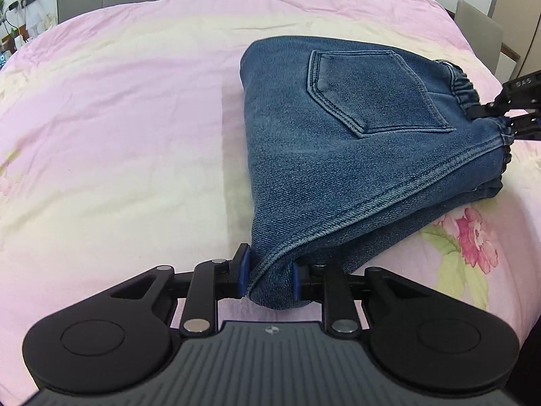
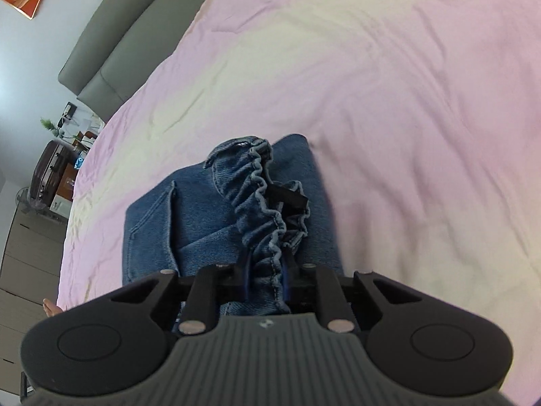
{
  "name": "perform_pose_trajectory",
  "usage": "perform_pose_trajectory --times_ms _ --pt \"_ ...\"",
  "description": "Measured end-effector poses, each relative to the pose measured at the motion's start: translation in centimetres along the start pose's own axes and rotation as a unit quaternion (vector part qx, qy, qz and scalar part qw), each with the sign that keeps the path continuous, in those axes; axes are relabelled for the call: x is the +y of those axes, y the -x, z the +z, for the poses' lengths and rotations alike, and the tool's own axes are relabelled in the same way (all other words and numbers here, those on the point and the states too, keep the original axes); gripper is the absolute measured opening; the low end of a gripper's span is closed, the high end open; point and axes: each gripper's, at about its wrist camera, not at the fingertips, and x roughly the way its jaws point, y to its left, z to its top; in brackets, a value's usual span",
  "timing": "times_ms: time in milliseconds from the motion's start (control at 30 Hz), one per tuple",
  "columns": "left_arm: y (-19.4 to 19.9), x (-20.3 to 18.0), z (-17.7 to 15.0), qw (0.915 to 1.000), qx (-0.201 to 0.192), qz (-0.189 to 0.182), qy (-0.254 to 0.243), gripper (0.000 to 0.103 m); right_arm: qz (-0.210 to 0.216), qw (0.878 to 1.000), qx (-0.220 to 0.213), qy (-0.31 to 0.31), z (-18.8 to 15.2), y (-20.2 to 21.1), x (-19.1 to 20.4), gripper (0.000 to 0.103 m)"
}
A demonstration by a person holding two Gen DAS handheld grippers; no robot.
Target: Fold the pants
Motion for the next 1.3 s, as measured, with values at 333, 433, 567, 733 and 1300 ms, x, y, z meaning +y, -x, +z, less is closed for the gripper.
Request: perform_pose_trajectory --times_ms 333,433,567,733,1300 --pt "3.9 1.0 0.8 0.9986 -0.017 -0.049 -0.014 0.051 -0.059 0.993 -0.002 0.104 0.6 1.0 3.4 0.044" --pt "4.7 0.9 2.8 0.9976 -0.037 -0.059 -0.001 0.051 -0.075 0.985 -0.028 0.151 0.9 2.9 4.8 0.048" --pt "4.2 0.5 6.9 0.9965 -0.074 -0.031 0.024 0.049 -0.077 0.974 -0.046 0.206 1.1 3.9 7.4 0.039" --pt "0.6 -0.5 11.7 0.9912 -0.105 -0.018 0.078 0.041 -0.089 0.955 -0.068 0.275 0.9 2.5 10.5 0.020" --pt "-11.6 3.2 15.6 0.9799 0.004 -0.057 0.191 0.024 -0.176 0.935 -0.002 0.309 2.7 -6.7 9.1 0.014"
